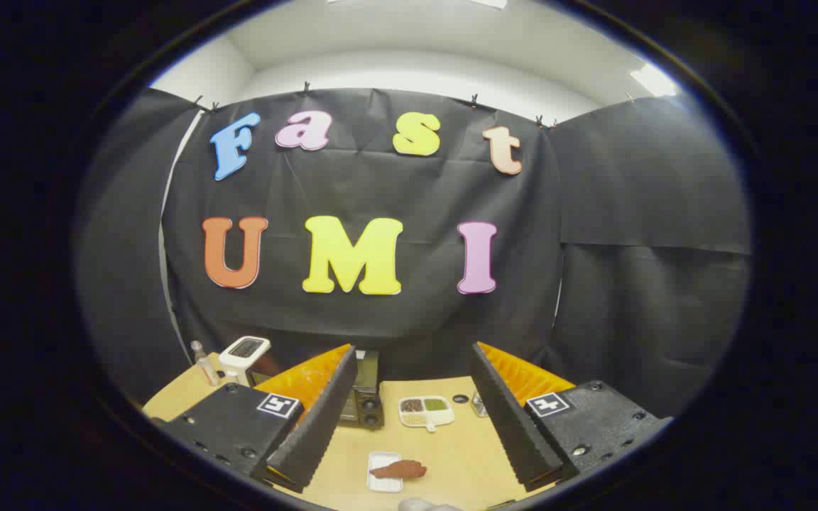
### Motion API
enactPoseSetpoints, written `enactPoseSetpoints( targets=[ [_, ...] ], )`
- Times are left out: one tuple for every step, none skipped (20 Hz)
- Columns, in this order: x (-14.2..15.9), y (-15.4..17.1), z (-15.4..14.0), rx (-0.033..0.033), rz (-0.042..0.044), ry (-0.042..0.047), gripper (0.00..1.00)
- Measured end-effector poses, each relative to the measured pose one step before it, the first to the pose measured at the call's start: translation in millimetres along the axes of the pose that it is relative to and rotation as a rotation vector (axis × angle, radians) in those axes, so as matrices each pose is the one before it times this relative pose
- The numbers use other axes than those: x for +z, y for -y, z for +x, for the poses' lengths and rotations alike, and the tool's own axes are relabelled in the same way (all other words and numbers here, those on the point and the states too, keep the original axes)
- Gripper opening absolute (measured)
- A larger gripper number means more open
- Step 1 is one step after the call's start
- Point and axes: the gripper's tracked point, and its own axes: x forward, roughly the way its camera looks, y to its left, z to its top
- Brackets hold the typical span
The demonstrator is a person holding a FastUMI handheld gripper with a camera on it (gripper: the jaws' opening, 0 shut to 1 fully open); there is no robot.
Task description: Open the toaster oven, put the food inside, and close the toaster oven door.
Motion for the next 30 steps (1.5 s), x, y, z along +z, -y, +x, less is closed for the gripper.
enactPoseSetpoints(
  targets=[
    [-0.66, -2.98, 0.97, 0.00287, 0.00271, -0.00194, 1.0],
    [-3.11, -3.51, 1.1, 0.00143, 0.0009, -0.00253, 1.0],
    [-0.63, -3.31, 0.53, 0.00204, 0.00073, 0.00046, 1.0],
    [-1.36, -4.0, 2.84, 0.00172, 0.00011, -0.00355, 1.0],
    [-1.98, -3.55, 2.79, 0.00067, 0.00177, -0.0054, 1.0],
    [-1.99, -4.02, 3.42, 0.00268, 0.00626, -0.00312, 1.0],
    [-0.67, -5.7, 4.06, 0.00447, 0.00873, 0.00108, 1.0],
    [-1.71, -5.47, 4.45, 0.00355, 0.00534, -0.00059, 1.0],
    [-2.32, -6.22, 5.33, 0.00738, 0.00079, -0.00642, 1.0],
    [-2.81, -6.86, 7.09, 0.00164, 0.00172, -0.00152, 1.0],
    [-1.82, -6.56, 6.48, 0.00416, 0.00508, -0.00367, 1.0],
    [-1.32, -7.93, 8.06, 0.00987, 0.00527, 0.00523, 1.0],
    [-1.09, -6.69, 8.75, 0.00188, 0.00017, 0.00108, 1.0],
    [-3.52, -6.28, 9.22, -0.00028, -0.00346, -0.00092, 1.0],
    [-4.14, -7.0, 10.14, 0.00163, 0.00109, -0.00228, 1.0],
    [-4.22, -9.51, 10.9, 0.00828, 0.00487, -0.00442, 1.0],
    [-4.16, -9.43, 10.25, 0.00818, 0.00377, -0.00307, 1.0],
    [-6.79, -8.44, 10.83, 0.00576, 0.00147, -0.00833, 1.0],
    [-6.45, -8.96, 12.36, 0.00602, -0.00149, -0.00231, 1.0],
    [-8.2, -8.53, 13.11, 0.00679, -0.00094, -0.01151, 1.0],
    [-9.3, -10.76, 13.23, 0.01669, 0.00274, -0.01829, 1.0],
    [-10.12, -14.29, 12.24, 0.03332, 0.01073, -0.01671, 1.0],
    [-9.61, -13.21, 14.45, 0.02401, 0.00999, -0.01687, 1.0],
    [-10.91, -5.28, 14.58, 0.00235, -0.00595, -0.0176, 1.0],
    [-10.81, -5.14, 14.69, -0.00246, -0.00726, -0.01789, 1.0],
    [-10.71, -6.24, 12.54, 0.00157, 0.00158, -0.01908, 1.0],
    [-10.54, -6.77, 13.84, 0.00286, 0.00787, -0.012, 1.0],
    [-7.88, -3.68, 10.04, -0.00752, -0.00096, -0.01166, 1.0],
    [-8.36, -3.72, 11.67, -0.01272, -0.00823, -0.01055, 1.0],
    [-7.08, -1.28, 10.97, -0.01821, -0.00879, -0.00924, 1.0]
  ],
)
